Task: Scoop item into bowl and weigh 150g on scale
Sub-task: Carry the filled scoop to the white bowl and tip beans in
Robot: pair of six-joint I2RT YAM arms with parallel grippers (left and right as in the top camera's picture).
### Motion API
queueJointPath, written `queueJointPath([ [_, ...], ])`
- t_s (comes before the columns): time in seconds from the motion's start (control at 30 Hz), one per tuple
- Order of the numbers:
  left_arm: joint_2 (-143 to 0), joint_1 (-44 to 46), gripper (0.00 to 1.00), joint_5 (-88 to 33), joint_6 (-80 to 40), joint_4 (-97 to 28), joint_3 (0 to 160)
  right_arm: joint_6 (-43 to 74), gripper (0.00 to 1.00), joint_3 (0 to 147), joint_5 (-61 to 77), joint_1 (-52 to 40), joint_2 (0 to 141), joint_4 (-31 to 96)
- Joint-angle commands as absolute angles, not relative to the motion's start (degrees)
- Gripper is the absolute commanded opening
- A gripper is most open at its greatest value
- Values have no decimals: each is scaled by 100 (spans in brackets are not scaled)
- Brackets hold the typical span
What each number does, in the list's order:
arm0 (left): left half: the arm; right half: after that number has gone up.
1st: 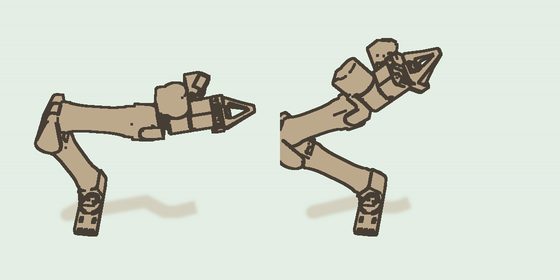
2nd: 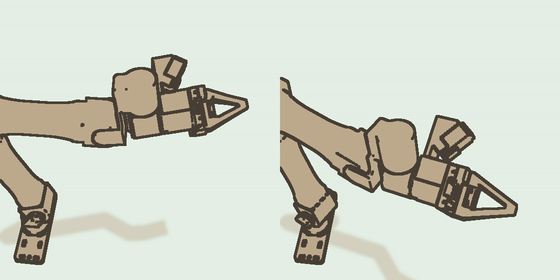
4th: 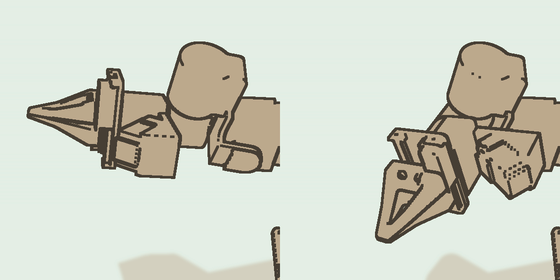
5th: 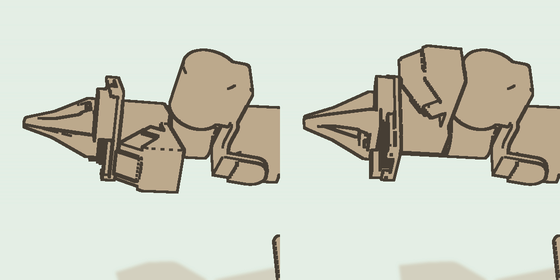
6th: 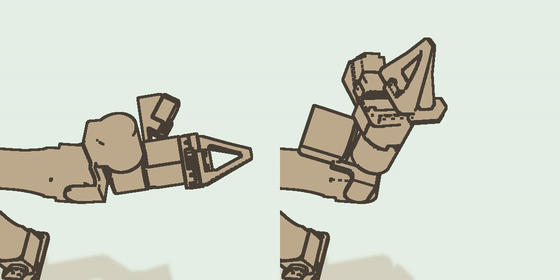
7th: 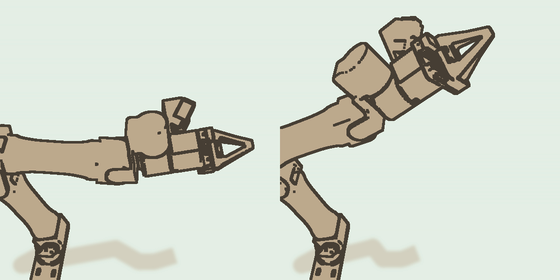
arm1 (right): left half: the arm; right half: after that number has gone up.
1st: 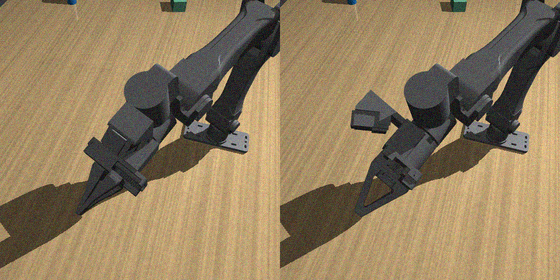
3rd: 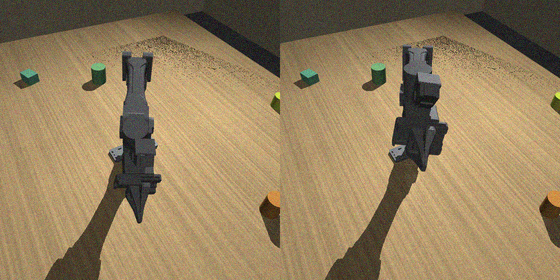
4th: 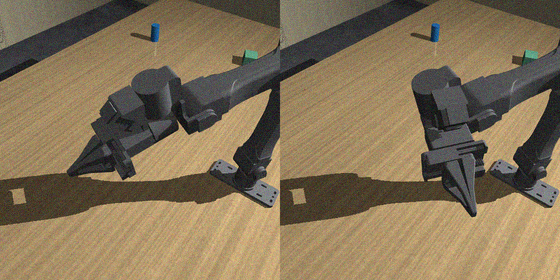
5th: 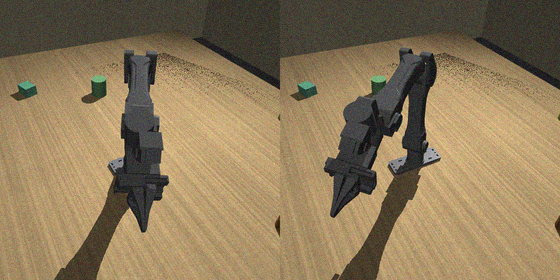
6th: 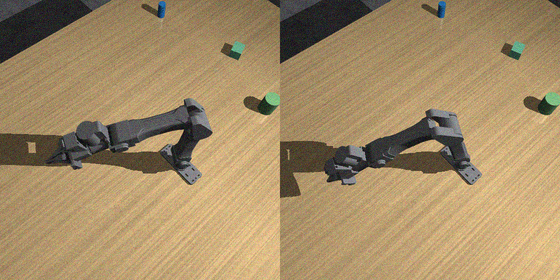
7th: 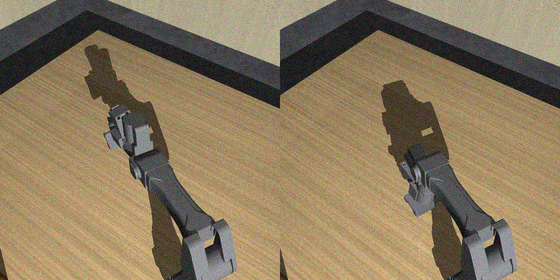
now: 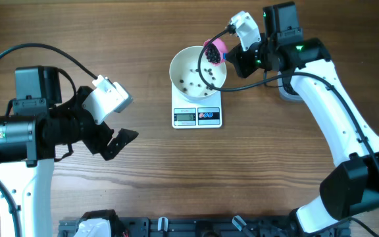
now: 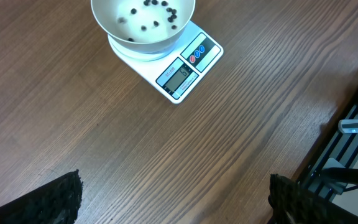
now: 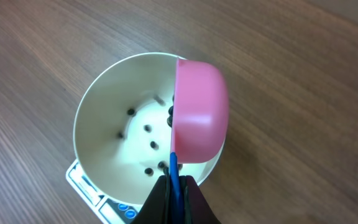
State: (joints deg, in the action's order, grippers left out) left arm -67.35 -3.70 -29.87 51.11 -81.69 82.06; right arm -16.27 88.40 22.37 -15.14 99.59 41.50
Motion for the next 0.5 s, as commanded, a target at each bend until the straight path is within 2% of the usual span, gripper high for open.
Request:
queueJointPath([
  [0.0,-6751,-349,100,-2976,5054,-8171,8176,-1890,4,8816,1981,-1643,10014,4073],
  [0.17,-6751,-349,100,-2976,5057,-8171,8176,-2150,4,8816,947,-1964,10014,4084],
  [0.33,-6751,-349,100,-2976,5057,-8171,8176,-2331,4,8816,674,-2108,10014,4045],
  [0.47,-6751,-349,100,-2976,5057,-8171,8176,-2095,5,8816,1002,-2156,10014,4053],
])
